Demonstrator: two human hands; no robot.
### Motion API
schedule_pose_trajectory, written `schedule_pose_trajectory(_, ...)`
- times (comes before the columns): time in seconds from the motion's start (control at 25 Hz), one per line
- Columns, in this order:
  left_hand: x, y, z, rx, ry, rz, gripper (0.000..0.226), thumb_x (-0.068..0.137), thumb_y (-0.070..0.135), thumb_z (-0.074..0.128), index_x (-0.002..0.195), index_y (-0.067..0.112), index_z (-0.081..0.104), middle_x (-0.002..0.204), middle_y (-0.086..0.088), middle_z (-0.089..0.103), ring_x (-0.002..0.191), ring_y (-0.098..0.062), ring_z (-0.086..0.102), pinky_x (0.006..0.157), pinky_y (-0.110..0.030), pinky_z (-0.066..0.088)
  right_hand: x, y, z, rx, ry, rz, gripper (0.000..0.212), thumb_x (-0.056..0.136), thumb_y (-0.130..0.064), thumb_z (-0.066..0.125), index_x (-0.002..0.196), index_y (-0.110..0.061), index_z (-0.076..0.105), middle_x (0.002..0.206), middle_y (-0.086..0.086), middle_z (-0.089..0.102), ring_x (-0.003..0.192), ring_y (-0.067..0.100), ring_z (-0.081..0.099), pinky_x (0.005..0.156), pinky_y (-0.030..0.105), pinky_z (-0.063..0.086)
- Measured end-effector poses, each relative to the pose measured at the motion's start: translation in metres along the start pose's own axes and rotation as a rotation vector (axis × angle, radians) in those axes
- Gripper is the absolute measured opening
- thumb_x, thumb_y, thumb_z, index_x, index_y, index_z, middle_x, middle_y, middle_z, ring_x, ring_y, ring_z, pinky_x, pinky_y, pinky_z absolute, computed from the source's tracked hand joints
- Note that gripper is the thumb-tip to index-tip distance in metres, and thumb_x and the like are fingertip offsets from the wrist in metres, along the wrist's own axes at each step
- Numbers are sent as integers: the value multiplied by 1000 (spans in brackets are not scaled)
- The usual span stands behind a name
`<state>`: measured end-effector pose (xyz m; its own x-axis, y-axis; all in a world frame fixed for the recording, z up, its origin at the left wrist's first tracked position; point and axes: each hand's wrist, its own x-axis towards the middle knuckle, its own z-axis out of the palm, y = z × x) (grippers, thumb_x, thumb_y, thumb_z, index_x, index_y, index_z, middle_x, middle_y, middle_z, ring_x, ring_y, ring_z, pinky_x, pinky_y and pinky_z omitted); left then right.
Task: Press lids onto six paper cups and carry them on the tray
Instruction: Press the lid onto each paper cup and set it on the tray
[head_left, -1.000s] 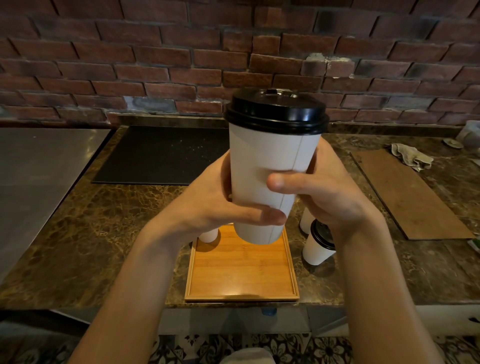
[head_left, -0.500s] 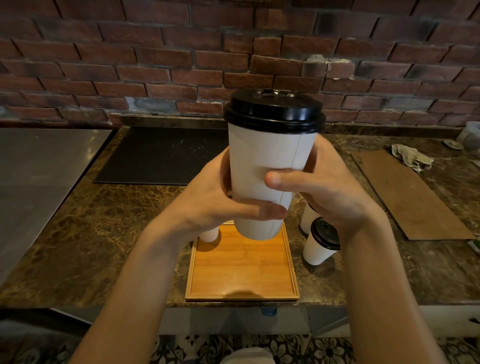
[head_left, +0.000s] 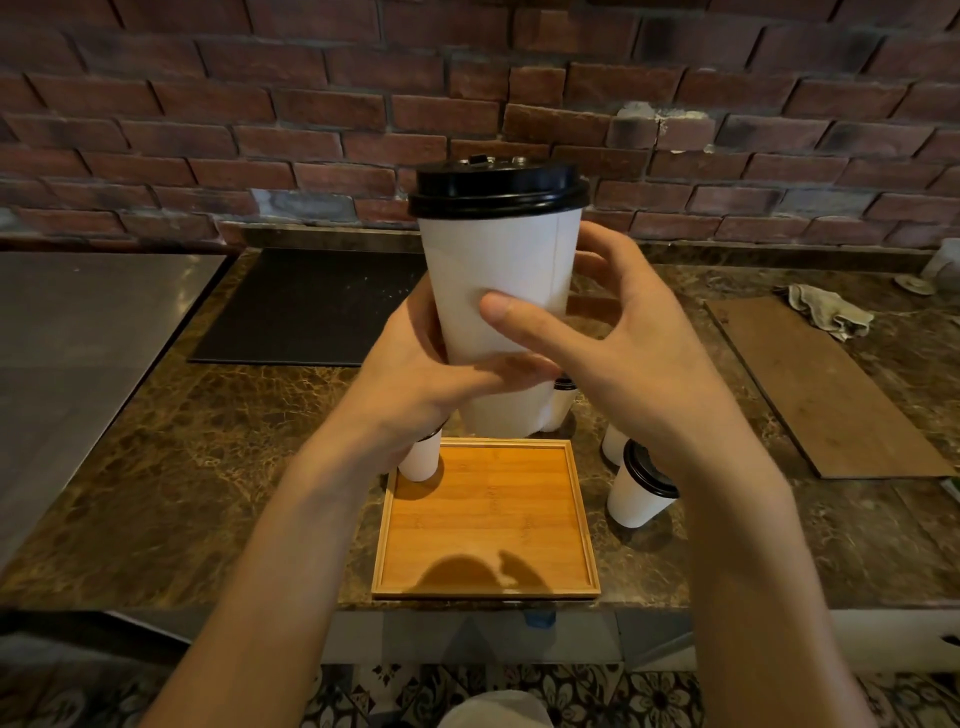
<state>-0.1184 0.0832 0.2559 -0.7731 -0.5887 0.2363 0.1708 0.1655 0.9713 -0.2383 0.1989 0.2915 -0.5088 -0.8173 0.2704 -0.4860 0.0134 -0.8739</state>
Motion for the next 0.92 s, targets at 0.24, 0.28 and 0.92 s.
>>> schedule_pose_trajectory(0.24, 3, -2, 3, 21, 38, 8, 74, 50, 25, 81, 114, 35, 47, 111, 10, 60, 103, 1, 61, 74, -14, 53, -2, -5, 18, -132, 69, -14, 104, 56, -71, 69, 145, -33, 28, 125, -21, 47, 107, -5, 50, 86, 30, 51)
schedule_pose_trajectory(0.28, 3, -1, 3, 28, 35, 7, 76, 48, 28, 78, 116, 34, 46, 113, 10, 60, 106, -1, 60, 77, -15, 54, -2, -6, 20, -133, 84, -18, 103, 56, -69, 70, 144, -32, 29, 126, -18, 49, 113, 2, 51, 90, 37, 53)
schedule_pose_trajectory(0.92, 4, 6, 0, 132, 7, 16, 72, 59, 26, 77, 122, 34, 43, 116, 11, 58, 105, -2, 60, 79, -17, 54, 6, -5, 13, 149, 9, 1, 80, 63, -45, 86, 131, -33, 46, 116, -16, 58, 105, 2, 59, 81, 29, 58)
